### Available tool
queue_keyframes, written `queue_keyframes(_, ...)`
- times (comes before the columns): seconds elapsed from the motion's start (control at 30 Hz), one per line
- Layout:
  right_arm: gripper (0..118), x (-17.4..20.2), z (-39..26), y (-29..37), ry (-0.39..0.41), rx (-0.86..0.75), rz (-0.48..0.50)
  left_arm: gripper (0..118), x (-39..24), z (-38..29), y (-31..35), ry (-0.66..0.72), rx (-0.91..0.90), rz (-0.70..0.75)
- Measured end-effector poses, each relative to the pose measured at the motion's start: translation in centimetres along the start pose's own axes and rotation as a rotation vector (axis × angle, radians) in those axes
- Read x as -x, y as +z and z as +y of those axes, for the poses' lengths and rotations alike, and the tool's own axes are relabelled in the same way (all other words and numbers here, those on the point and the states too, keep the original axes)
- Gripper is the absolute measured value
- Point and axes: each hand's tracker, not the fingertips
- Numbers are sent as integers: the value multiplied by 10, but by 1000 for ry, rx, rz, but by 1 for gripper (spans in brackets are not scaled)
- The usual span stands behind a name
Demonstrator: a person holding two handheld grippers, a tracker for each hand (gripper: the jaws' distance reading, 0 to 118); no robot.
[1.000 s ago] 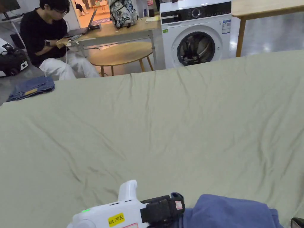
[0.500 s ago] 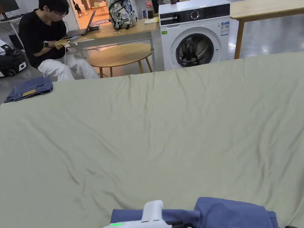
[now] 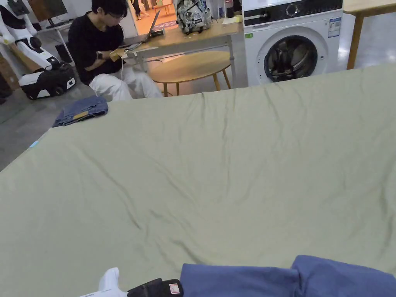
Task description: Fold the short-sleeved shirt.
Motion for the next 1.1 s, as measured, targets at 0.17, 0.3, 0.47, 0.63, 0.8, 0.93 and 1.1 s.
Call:
queue_keyframes(0.17, 0, 0, 2, 6, 21, -3, -27, 35, 1, -14, -46, 154, 14, -229)
queue_keyframes(0.3, 0, -5, 3, 8, 0, -7, -29, 5, 2, -12, -38, 147, -53, -183)
queue_keyframes(0.47, 0, -8, 7, 9, -4, -15, -27, 4, -49, 4, 41, -105, -176, 25)
queue_keyframes(0.63, 0, -5, 10, 8, -6, -34, -19, 4, -118, 3, 56, -329, -184, 42)
queue_keyframes(0.8, 0, 1, 9, 13, -8, -44, -4, 4, -176, -35, -48, -396, 24, -34)
queue_keyframes(0.93, 0, -2, 1, 21, -12, -44, -14, 4, -213, -80, -137, -582, 213, -1)
queue_keyframes(1.1, 0, -17, -15, 24, -44, -24, -43, 58, -233, -97, -166, -638, 272, 20)
